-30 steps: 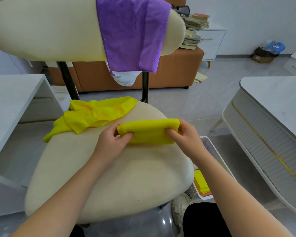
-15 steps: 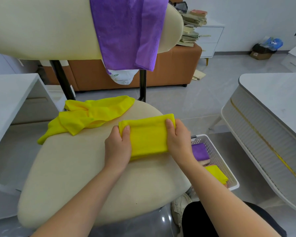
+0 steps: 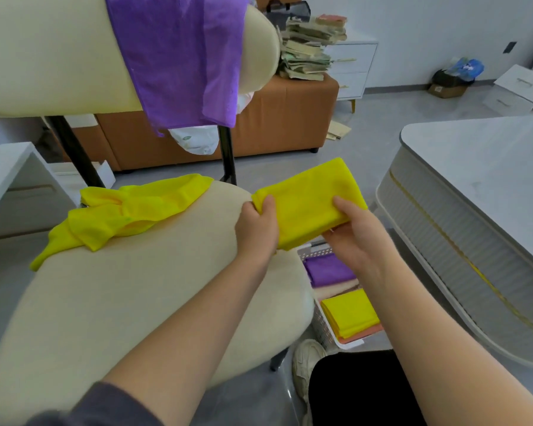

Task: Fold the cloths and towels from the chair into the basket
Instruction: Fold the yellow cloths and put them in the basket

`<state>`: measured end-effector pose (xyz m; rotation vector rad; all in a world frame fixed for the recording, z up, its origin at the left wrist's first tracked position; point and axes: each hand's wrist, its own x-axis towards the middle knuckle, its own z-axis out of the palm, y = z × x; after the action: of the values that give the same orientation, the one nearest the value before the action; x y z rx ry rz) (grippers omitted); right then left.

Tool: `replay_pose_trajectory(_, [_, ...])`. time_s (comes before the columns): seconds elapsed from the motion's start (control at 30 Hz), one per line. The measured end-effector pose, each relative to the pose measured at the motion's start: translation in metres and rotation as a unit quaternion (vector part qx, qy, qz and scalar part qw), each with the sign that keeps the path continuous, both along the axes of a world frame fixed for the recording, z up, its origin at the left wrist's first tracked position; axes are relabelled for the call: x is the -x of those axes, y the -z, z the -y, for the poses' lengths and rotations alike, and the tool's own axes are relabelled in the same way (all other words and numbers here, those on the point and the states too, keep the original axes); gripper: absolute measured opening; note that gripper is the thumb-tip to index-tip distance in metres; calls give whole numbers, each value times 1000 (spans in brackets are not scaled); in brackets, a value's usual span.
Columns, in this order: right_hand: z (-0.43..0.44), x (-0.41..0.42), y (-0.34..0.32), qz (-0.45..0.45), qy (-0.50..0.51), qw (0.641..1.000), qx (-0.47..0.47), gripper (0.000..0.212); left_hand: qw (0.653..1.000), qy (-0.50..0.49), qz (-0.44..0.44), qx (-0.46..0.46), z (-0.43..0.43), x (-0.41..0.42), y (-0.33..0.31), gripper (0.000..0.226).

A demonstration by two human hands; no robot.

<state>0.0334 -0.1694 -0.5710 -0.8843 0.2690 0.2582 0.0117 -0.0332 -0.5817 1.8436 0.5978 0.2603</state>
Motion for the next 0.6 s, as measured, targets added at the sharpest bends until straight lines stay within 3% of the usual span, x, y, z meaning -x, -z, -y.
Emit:
replay_pose_trajectory(0.1, [49, -22, 22, -57, 57, 997, 0, 25, 995, 91, -7, -39, 20, -10, 12, 41])
replay_pose_trajectory(0.17, [81, -32, 51, -94, 85, 992, -4, 39, 981, 128, 2, -148, 25, -15, 28, 34])
replay_pose_trajectory(0.23, [107, -37, 89, -136, 98, 986, 7, 47, 930, 164, -3, -329, 27, -17, 44, 23])
replay_pose_trajectory(0.3, [124, -38, 129, -187, 99, 977, 17, 53, 865, 220, -21, -451, 29, -19, 55, 25])
replay_pose_trajectory(0.47, [129, -39, 191, -279, 111, 954, 13, 58, 782, 286, -119, -541, 40, -31, 57, 32])
replay_pose_trajectory(0.6, [125, -48, 223, -300, 108, 948, 0, 56, 775, 272, -141, -553, 41, -39, 64, 35])
